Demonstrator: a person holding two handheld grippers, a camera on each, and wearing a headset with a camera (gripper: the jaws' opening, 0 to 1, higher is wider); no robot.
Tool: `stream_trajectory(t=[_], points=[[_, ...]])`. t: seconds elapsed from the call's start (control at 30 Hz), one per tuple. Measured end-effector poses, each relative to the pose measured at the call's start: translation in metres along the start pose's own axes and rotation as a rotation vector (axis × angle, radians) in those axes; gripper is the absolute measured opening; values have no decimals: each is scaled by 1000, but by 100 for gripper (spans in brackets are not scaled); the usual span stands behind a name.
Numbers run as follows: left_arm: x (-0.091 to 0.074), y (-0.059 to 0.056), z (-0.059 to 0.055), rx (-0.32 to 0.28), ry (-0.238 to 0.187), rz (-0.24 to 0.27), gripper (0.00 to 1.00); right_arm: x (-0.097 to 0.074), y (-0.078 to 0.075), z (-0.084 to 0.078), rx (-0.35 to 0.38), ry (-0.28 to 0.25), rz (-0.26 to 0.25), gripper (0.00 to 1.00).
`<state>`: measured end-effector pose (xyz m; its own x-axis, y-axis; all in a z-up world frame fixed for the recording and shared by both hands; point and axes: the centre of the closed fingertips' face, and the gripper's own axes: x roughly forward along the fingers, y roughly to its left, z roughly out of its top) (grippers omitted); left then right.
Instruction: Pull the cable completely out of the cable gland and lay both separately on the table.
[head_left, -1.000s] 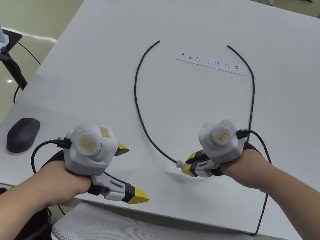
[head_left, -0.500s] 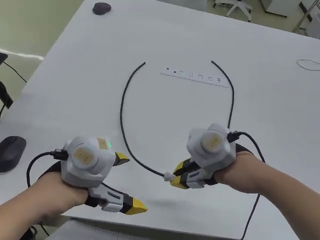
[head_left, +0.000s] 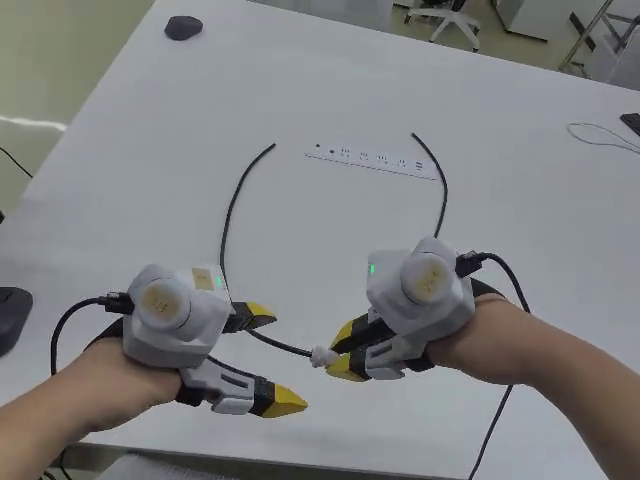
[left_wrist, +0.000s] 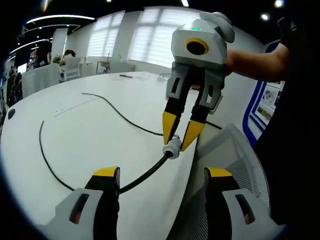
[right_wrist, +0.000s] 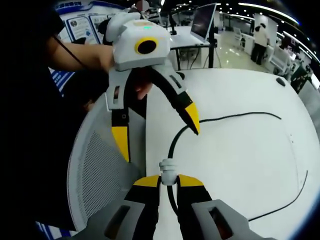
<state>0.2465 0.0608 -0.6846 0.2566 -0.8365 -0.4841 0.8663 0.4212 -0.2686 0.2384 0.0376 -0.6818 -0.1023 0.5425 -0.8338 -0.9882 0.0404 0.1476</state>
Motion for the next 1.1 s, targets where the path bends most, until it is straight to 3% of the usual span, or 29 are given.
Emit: stream_trajectory(t=[0.2, 0.33, 0.43, 0.7, 0.9, 1.1], points=[[3, -6, 7, -3, -39, -34, 63, -5, 4, 6, -31, -12, -2, 7], [5, -3, 13, -37, -78, -34, 56, -3, 3, 3, -56, -6, -4, 7], [7, 1, 13, -1, -69, -7, 53, -3, 1, 3, -61, -6, -5, 7], [14, -3, 18, -16, -86, -38, 46, -2, 1, 1, -80, 1, -6, 7], [19, -3, 12, -2, -64, -54, 40, -3, -1, 0, -110, 3, -3, 7], [18, -3, 16, -15, -84, -71, 33, -2, 1, 3, -119, -3, 8, 7]])
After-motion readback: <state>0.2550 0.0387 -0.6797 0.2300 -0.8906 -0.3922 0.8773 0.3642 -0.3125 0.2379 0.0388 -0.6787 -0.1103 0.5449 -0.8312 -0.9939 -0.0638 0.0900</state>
